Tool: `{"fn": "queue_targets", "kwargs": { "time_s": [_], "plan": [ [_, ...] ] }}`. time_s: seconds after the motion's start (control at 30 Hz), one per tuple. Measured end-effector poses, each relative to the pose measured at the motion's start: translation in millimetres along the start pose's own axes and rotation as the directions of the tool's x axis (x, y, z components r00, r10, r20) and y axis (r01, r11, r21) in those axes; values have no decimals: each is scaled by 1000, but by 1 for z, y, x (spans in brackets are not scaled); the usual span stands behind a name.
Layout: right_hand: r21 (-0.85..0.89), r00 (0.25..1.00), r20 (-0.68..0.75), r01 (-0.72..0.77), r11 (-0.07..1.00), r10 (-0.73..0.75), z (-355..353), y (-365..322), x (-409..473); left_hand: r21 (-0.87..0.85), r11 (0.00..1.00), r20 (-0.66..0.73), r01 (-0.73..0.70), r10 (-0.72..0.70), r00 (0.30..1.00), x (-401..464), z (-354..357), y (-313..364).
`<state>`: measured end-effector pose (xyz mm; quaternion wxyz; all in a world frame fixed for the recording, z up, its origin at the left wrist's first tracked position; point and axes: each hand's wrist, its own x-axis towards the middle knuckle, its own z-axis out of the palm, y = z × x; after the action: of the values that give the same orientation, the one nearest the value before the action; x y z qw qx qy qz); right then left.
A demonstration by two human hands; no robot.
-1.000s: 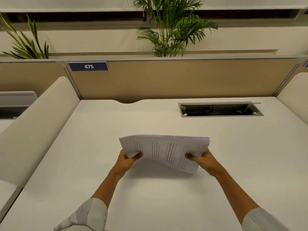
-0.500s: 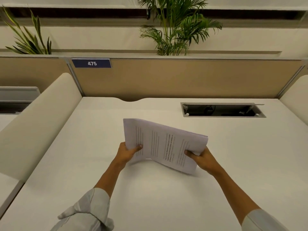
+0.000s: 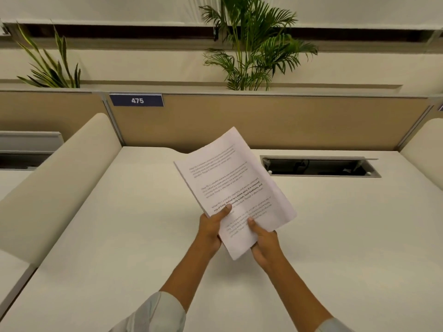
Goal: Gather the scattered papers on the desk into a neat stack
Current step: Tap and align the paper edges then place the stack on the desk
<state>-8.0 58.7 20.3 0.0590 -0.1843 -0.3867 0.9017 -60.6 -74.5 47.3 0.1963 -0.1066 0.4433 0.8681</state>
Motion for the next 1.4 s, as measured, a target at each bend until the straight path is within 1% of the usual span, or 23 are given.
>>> {"fn": "queue_targets", "kwargs": {
  "time_s": [0.1, 0.17, 0.23, 0.3, 0.33, 0.43, 0.5, 0.53, 0.67, 0.8, 0.93, 1.13, 1.23, 1.33, 1.4],
  "plan": [
    [37, 1000, 18, 9, 999, -10, 1, -3, -1, 116, 988, -15, -99, 102, 995, 7, -3, 7],
    [22, 999, 36, 23, 999, -24, -6, -10, 1, 223, 962, 23, -154, 153, 988, 11, -8, 18],
    [2, 1000, 4, 29, 1000, -29, -19, -22, 8, 335, 920, 70, -205, 192, 979, 16, -15, 32],
    [-75, 999, 4, 48, 996, -48, -33, -39, 16, 430, 863, 125, -266, 235, 964, 20, -23, 47],
    [-156, 998, 23, 68, 985, -65, -40, -47, 19, 469, 834, 156, -290, 245, 957, 22, -27, 52],
    [-414, 980, 157, 175, 893, -119, -48, -64, 26, 548, 773, 230, -321, 230, 946, 28, -34, 58],
    [-517, 961, 237, 250, 818, -144, -48, -64, 31, 571, 757, 236, -318, 219, 947, 30, -38, 55],
    [-556, 954, 252, 279, 783, -161, -48, -62, 33, 579, 749, 240, -322, 222, 945, 31, -40, 53],
    [-687, 937, 225, 347, 638, -267, -54, -38, 39, 634, 693, 244, -342, 240, 940, 32, -54, 39],
    [-785, 923, 180, 344, 516, -341, -62, -8, 39, 712, 632, 209, -304, 223, 952, 36, -73, 15],
    [-835, 909, 189, 347, 426, -370, -68, 4, 44, 722, 616, 202, -314, 247, 948, 39, -75, 2],
    [-856, 930, 174, 305, 417, -323, -70, 9, 49, 738, 646, 100, -195, 182, 978, 51, -72, 4],
    [-838, 941, 177, 297, 458, -287, -73, 4, 59, 716, 685, 50, -133, 140, 989, 63, -71, 12],
    [-820, 968, 135, 229, 525, -212, -65, -7, 72, 675, 736, -51, -59, 126, 991, 78, -65, 21],
    [-817, 980, 98, 178, 549, -171, -59, -14, 86, 659, 752, -90, -23, 109, 990, 91, -59, 27]
  ]
}}
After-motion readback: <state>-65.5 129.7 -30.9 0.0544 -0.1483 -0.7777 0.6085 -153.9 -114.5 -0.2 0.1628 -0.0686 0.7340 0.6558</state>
